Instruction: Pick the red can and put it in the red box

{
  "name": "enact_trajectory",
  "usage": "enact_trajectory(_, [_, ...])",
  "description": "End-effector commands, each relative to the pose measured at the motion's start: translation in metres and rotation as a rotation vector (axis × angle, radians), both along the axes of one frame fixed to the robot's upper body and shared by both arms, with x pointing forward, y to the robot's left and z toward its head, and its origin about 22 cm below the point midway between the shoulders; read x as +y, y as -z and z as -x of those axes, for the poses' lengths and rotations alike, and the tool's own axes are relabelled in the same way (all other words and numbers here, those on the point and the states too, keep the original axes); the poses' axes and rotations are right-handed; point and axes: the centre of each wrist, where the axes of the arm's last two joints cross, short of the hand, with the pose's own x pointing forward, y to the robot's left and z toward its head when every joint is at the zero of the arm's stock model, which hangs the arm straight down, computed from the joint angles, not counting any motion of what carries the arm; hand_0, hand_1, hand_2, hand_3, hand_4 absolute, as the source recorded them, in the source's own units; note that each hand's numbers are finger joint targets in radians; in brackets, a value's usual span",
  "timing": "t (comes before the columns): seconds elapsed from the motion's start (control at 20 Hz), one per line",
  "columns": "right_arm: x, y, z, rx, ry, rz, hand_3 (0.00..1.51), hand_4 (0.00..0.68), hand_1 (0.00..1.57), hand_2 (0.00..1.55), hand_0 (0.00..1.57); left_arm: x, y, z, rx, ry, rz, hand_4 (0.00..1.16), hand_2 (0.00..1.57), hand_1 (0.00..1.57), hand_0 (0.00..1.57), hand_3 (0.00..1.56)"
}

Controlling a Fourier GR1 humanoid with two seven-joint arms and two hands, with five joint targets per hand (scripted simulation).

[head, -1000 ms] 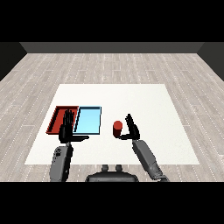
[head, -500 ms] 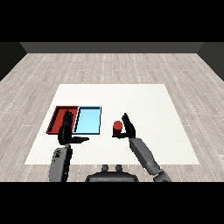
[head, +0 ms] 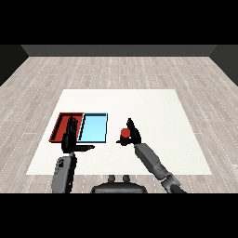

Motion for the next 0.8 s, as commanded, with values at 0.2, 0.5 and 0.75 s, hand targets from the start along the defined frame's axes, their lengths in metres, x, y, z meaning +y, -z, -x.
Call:
enact_trajectory(0.2, [0.021,-0.006,0.001,0.016,-0.031,-0.007,0.0,0.0,0.0,0.0,0.0,0.005,0.011,0.001,-0.018,-0.009,0.022,0.0,0.0,0.0,0.0,0.0])
enact_trajectory(0.5, [0.01,0.01,-0.001,0.036,0.016,0.065,0.0,0.0,0.0,0.0,0.0,0.018,0.007,0.008,-0.013,-0.013,0.014,0.0,0.0,0.0,0.0,0.0])
enact_trajectory(0.75, [0.017,0.003,-0.009,0.069,0.143,0.14,1.28,0.269,1.26,1.32,1.26,0.006,0.021,0.007,-0.001,-0.027,-0.005,0.0,0.0,0.0,0.0,0.0])
